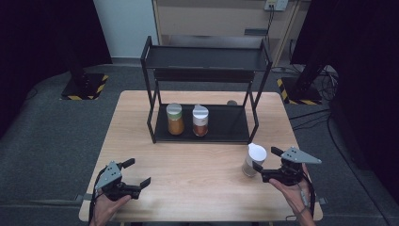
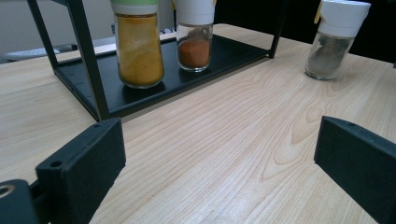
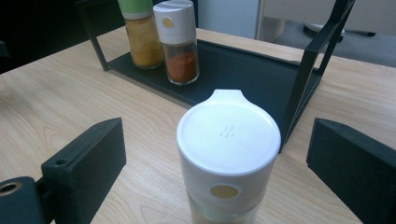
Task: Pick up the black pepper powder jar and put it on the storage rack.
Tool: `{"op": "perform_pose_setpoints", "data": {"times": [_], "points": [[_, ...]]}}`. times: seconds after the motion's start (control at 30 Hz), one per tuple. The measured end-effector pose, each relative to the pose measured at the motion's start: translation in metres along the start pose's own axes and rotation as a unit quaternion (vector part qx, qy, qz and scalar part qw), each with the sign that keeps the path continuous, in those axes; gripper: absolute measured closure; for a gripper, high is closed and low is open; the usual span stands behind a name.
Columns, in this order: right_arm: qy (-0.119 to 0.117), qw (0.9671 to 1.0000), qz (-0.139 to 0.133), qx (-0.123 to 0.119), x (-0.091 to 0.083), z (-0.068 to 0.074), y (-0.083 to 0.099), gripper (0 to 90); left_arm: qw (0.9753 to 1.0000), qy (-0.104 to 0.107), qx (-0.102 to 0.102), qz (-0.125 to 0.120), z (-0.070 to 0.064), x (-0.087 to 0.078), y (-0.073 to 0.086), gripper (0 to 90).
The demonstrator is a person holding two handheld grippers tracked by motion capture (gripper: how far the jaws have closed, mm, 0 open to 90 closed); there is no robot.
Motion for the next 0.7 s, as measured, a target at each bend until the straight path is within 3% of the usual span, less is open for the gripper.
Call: {"op": "perform_pose_setpoints", "data": {"times": [0.7], "points": [[0.001,0.9997,0.024,-0.004,0.033,0.001,0.006,10.7,1.0,0.0,0.0,-0.001,0.0,0.0,0.0,0.7]]}}
Point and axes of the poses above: each handheld gripper's, and its own axes: x roughly forward along the jaws, y roughly out of its underside, z roughly to its left, the point moved 7 cm from there along x, roughly forward along the jaws, and after that the axes turned 10 degrees about y, right-handed, at the moved point
